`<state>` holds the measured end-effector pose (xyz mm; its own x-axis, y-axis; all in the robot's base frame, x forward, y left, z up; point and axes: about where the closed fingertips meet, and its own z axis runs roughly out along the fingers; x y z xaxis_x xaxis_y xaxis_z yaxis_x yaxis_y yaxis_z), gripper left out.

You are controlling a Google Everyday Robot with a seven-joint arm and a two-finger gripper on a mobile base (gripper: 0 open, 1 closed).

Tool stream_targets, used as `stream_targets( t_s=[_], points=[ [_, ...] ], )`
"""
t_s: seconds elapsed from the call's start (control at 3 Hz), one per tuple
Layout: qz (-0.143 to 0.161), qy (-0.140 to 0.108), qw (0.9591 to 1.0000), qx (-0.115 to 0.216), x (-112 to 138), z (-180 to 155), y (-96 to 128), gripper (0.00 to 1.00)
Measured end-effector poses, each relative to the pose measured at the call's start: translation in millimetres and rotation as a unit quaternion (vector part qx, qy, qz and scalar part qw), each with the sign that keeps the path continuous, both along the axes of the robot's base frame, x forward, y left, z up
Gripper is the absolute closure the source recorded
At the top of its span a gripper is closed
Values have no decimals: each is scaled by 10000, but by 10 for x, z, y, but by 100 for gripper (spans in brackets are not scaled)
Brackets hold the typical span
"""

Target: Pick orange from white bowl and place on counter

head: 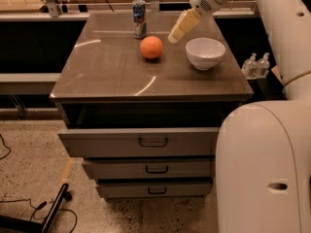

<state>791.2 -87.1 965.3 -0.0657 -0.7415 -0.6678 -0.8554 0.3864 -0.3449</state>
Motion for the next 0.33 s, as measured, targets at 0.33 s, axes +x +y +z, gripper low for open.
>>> stream_targets(
  t_s=[0.33],
  points=[
    [2,5,10000,-1,2,-6,2,0]
  ],
)
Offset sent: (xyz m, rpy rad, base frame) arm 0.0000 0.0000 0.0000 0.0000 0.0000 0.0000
